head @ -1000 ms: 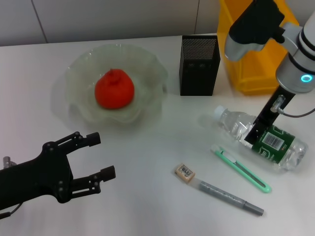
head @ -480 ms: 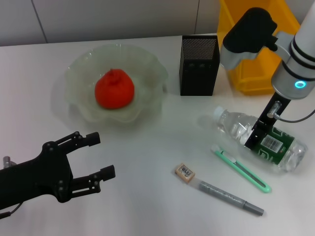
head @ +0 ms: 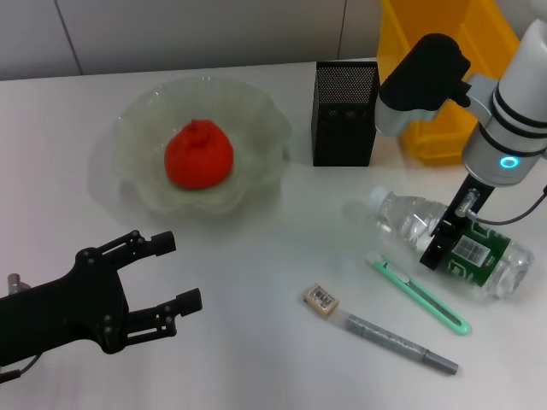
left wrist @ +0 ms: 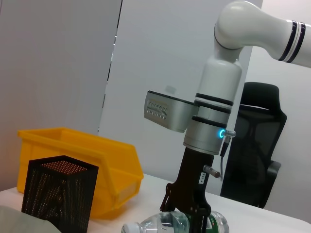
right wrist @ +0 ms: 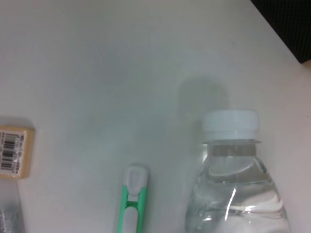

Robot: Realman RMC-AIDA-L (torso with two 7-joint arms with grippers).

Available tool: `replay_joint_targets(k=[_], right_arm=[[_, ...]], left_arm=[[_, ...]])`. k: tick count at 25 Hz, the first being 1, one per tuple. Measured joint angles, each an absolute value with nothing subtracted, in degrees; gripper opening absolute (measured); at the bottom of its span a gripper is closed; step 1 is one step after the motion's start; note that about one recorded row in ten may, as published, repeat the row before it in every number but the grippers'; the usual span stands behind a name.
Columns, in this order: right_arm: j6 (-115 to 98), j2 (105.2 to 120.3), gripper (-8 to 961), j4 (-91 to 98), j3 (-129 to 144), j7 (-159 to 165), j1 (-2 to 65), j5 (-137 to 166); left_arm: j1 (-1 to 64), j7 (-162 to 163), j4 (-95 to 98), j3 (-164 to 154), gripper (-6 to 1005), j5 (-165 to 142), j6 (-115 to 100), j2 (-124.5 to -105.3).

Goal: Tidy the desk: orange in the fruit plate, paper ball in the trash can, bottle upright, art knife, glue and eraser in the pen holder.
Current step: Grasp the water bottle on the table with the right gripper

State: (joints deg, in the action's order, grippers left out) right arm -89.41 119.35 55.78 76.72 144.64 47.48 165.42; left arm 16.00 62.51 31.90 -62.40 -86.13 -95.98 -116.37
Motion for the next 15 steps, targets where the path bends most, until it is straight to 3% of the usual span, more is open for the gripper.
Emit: replay_joint_targets(k=[15], right_arm=[[-89.0, 119.36, 823, 55.5, 76.7, 144.8, 47.4, 165.4]], left_arm=[[16.0, 62.4, 31.9, -62.4, 861, -86.1, -95.9, -116.37]])
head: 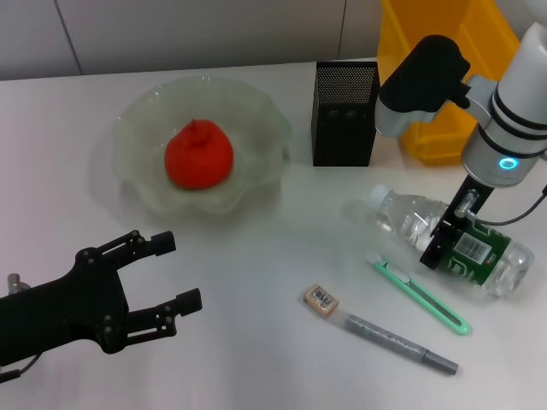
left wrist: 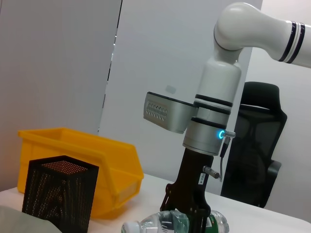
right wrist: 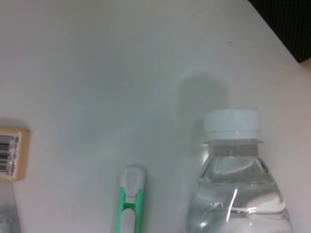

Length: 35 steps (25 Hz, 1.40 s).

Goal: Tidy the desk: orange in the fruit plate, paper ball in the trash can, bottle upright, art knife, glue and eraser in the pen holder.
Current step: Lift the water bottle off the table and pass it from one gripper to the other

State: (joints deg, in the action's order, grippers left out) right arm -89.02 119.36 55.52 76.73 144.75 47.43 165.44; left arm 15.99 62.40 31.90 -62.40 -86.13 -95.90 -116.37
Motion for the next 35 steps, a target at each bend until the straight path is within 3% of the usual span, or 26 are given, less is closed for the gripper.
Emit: replay_joint_targets(k=[13, 35], right_arm=[[-92.7, 119.14, 787, 68.5, 76.0, 144.0, 43.2, 162.6], [-87.9, 119.45, 784, 98.3, 77.0, 130.6, 19.8, 140.5]], left_arm=[[16.0, 62.4, 31.9, -62.3, 861, -86.1, -95.9, -116.33], [19.6, 64.4, 31.8, -61.8, 861, -86.1, -93.2, -116.83]])
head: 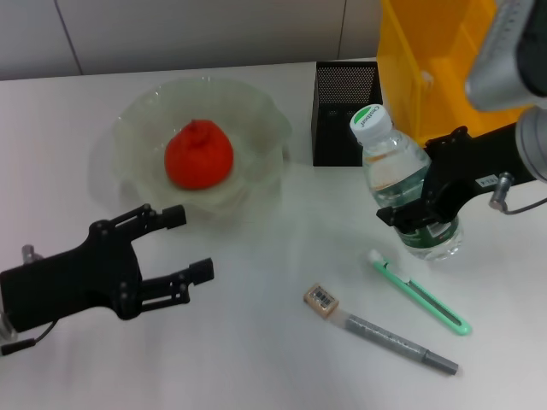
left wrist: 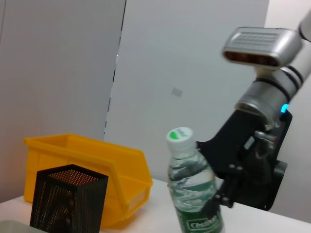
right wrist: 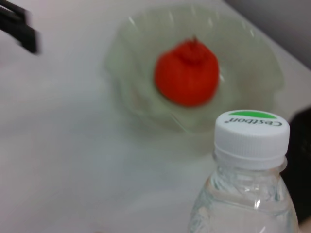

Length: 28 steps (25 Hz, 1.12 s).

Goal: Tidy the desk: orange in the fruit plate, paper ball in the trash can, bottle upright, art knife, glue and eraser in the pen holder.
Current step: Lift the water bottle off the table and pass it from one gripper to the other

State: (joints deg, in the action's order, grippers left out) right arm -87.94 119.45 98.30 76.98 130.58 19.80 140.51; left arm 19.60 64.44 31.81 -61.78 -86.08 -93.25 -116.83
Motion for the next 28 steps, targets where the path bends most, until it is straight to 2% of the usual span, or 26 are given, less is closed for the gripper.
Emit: replay_joint_targets(k=[5, 12, 28], right_arm=[[-87.2, 119.43, 784, 97.3, 72.7, 120.5, 16.7, 128.1], [-87.1, 119.2, 783, 89.7, 69.7, 111.7, 17.9, 119.9], [-84.0, 119.27, 782, 66.5, 69.4, 100.0, 32.9, 116.2]], left_arm=[[21.8, 68.2, 32.0, -61.5, 861, -86.1, -92.2, -116.28], [25.7, 71.0, 32.2, -61.1, 860, -86.1, -90.2, -115.5], [29.8, 75.2, 32.5, -61.5, 860, -86.1, -89.3, -116.05]])
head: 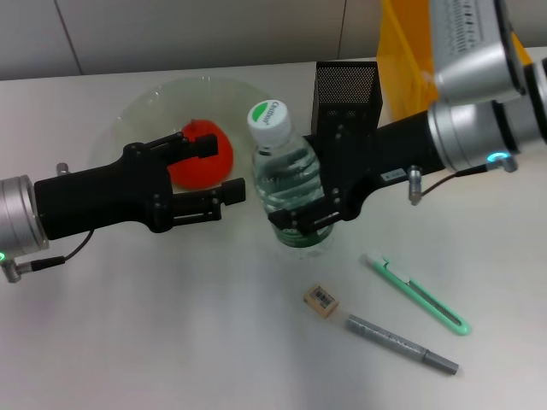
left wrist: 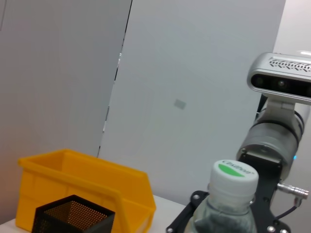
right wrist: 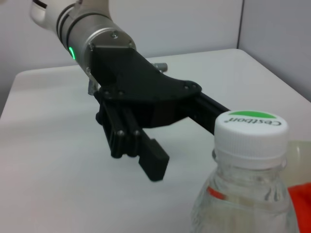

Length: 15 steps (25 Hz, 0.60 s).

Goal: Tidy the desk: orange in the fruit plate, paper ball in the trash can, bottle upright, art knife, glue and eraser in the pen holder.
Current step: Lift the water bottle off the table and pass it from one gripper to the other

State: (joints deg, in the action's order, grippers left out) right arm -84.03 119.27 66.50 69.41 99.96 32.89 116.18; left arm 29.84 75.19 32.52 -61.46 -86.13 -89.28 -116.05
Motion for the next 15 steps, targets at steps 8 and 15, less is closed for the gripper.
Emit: replay_joint_targets(k=[8, 15], right_arm=[[-83.0, 119.31, 782, 59.7, 69.7, 96.1, 37.6, 116.1], [-79.8, 119.4, 781, 56.2, 72.2, 94.2, 38.8, 116.0]], left_arm=[[30.9, 79.0, 32.6, -60.8, 861, -85.8, -90.0, -116.67], [31.4, 79.6, 32.6, -58.7, 861, -85.7, -91.3, -117.23]])
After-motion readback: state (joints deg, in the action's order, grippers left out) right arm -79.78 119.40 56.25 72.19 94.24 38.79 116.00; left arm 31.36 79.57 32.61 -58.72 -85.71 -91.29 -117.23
